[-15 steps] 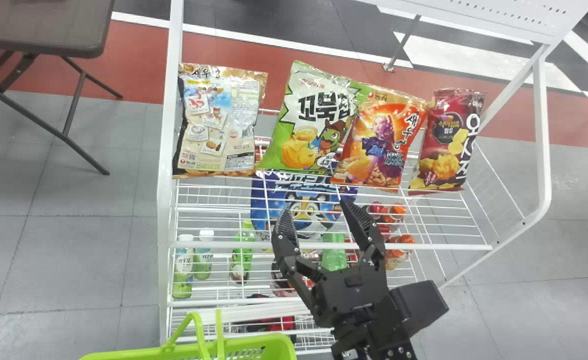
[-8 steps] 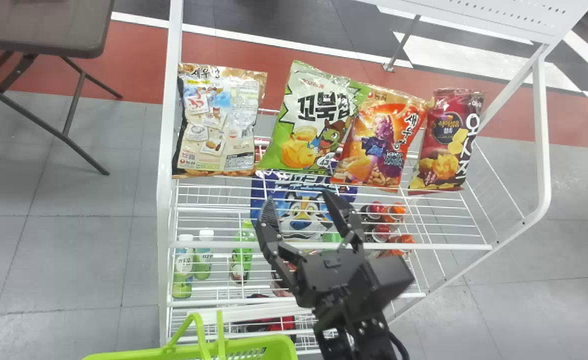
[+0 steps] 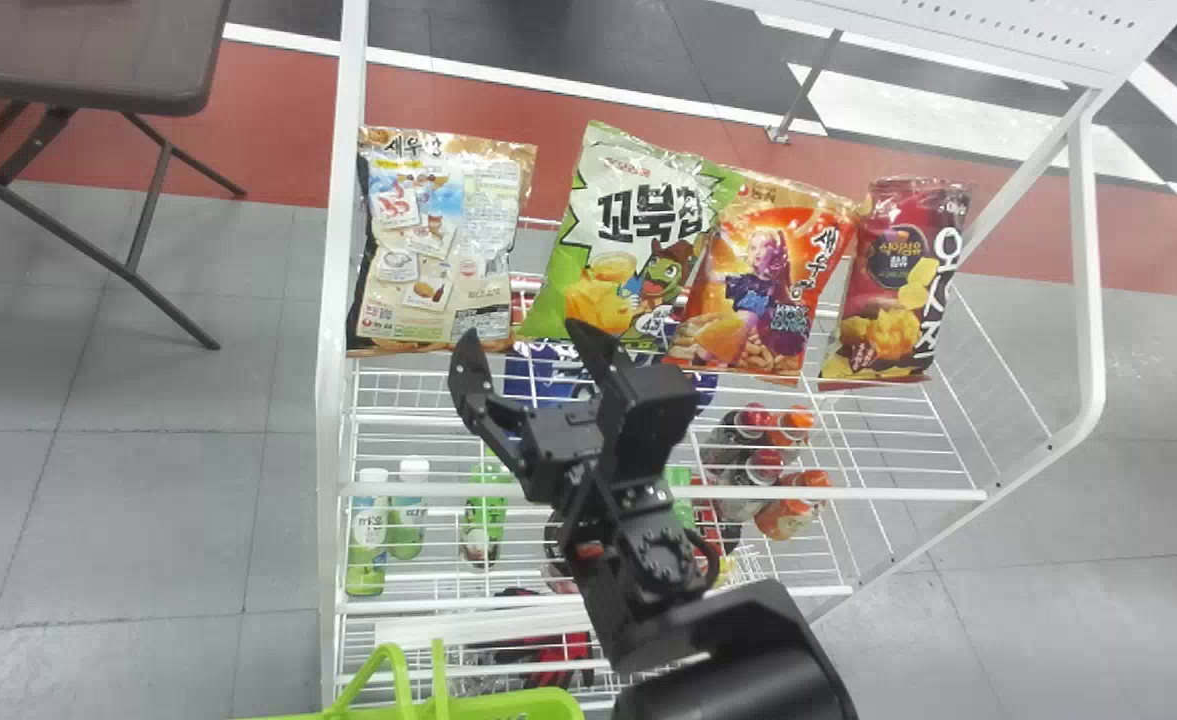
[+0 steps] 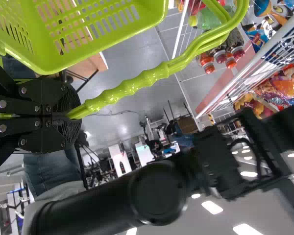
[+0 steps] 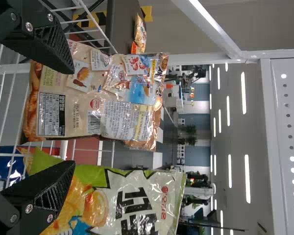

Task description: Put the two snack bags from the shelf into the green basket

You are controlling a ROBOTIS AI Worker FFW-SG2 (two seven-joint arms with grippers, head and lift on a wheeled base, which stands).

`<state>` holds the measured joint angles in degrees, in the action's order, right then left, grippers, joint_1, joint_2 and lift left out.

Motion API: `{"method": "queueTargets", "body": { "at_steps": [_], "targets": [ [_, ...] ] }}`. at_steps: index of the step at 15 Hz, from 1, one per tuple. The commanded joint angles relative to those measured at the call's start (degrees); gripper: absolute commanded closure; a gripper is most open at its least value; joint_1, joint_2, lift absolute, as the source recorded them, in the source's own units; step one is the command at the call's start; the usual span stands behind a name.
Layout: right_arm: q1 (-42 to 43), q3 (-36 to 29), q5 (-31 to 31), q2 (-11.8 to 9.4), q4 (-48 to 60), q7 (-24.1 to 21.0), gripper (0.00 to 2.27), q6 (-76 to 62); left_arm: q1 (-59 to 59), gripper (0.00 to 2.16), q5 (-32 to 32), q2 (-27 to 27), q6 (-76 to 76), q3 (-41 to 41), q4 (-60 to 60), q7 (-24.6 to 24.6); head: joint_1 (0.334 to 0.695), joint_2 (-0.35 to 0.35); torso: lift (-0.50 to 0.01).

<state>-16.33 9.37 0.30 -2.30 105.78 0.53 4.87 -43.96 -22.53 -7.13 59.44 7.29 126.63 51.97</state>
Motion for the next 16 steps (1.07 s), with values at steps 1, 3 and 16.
{"method": "queueTargets", "body": {
  "at_steps": [1, 3, 16],
  "targets": [
    [4.46, 0.39, -0.74, 0.19, -3.83, 0.0, 0.18, 0.54, 0.36, 2.13, 0.38, 0.1, 0.46, 0.26, -0.24, -0.29, 0.695, -0.307, -0.006],
    [7.36, 0.65, -0.74, 0.45, -6.73, 0.0, 0.18, 0.54, 0.54, 2.13, 0.38, 0.1, 0.46, 0.26, -0.68, -0.38, 0.695, -0.295, -0.006],
    [20.46, 0.92, -7.77, 2.21, -17.02, 6.68, 0.18, 10.21, 3.18, 2.13, 0.38, 0.1, 0.64, 0.0, -2.88, -0.47, 0.695, -0.195, -0.006]
  ]
}}
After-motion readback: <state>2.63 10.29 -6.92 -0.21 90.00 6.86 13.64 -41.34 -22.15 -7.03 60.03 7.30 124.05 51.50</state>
